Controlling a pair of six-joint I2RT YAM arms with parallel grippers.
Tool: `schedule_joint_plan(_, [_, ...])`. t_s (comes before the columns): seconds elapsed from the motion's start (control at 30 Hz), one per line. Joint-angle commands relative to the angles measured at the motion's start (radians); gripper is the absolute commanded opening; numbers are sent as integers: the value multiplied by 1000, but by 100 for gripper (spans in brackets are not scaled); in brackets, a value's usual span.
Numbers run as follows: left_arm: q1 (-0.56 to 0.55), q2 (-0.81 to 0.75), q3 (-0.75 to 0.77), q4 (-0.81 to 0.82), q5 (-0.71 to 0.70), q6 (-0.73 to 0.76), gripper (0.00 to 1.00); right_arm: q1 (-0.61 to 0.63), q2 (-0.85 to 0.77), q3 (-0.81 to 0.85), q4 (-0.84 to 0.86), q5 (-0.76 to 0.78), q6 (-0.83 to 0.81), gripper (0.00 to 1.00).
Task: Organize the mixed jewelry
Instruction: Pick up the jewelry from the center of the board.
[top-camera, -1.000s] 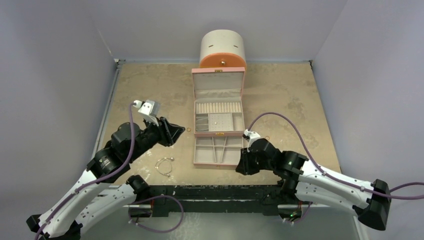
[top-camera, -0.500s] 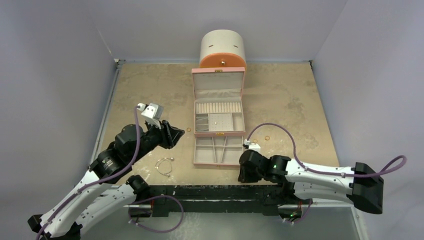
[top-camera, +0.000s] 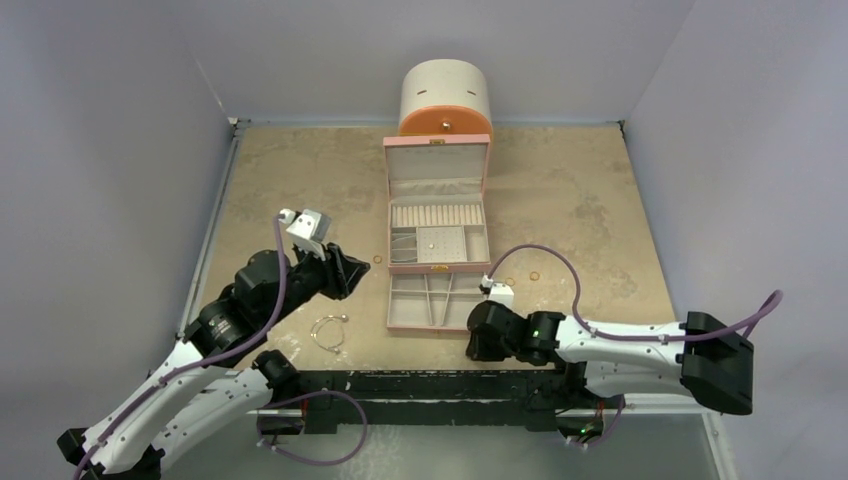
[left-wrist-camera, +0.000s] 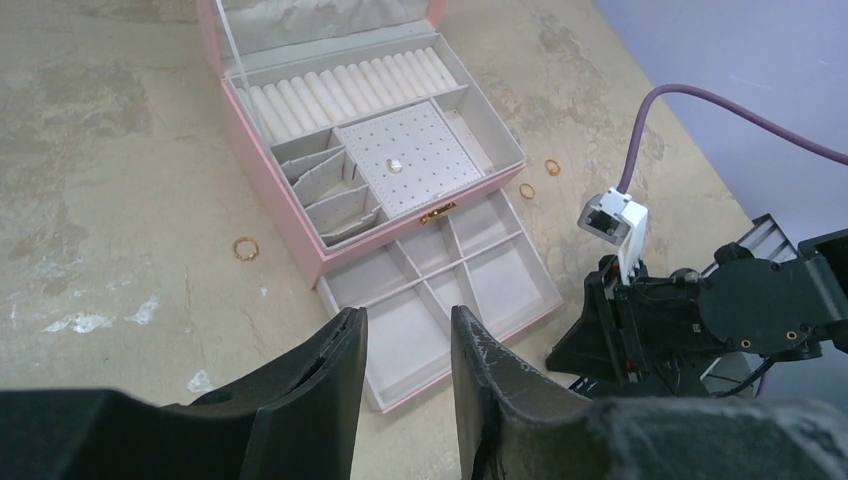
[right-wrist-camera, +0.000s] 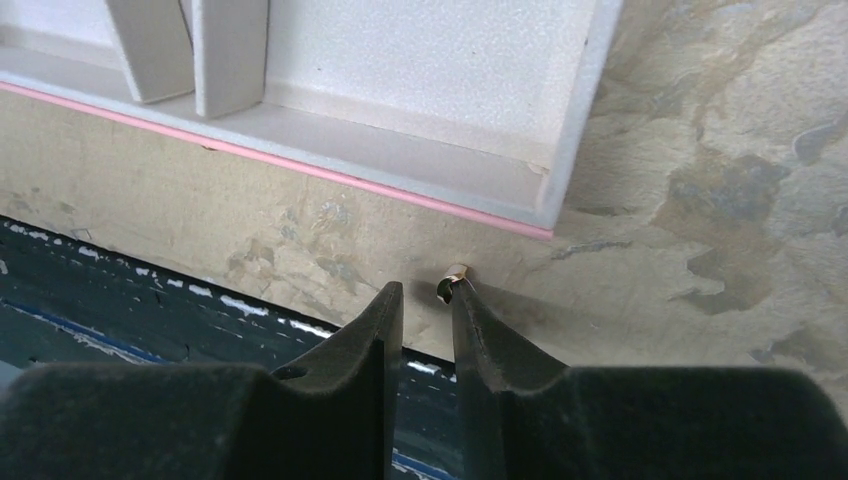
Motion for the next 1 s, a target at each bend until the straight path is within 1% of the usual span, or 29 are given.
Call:
schedule_joint_plan(0.0, [6, -11, -8, 48, -9, 20, 36, 17, 34, 0, -14, 53, 14, 27])
schedule_joint_plan(0.07, [7, -10, -9, 48, -10, 20, 36, 22, 43, 4, -16, 53, 14, 24])
schedule_joint_plan(0.13, [6, -8, -9, 48, -11, 20, 36, 27, 53, 10, -26, 56, 14, 19])
schedule_joint_plan(0.2, [7, -8, -8, 46, -11, 20, 36, 34, 61, 16, -42, 64, 15, 12])
schedule_joint_plan(0.27, [6, -9, -8, 44, -11, 20, 36, 40, 64, 24, -53, 73, 16, 1])
schedule_joint_plan(0.3, [6, -8, -6, 44, -12, 19, 36, 43, 63, 27, -58, 77, 15, 0])
schedule_joint_plan(0.53, [7, -8, 3, 32, -11, 14, 36, 69, 39, 75, -90, 105, -34, 0])
schedule_joint_plan(0.67, [6, -12, 11, 20, -5, 7, 36, 96, -14, 97, -65, 117, -121, 0])
schedule_joint_plan(0.8, [7, -17, 17, 19, 23, -8, 36, 112, -92, 103, 48, 66, -301, 0])
schedule_joint_plan(0.97, [6, 3, 30, 18, 90, -29, 36, 118, -170, 130, 237, -106, -591, 0])
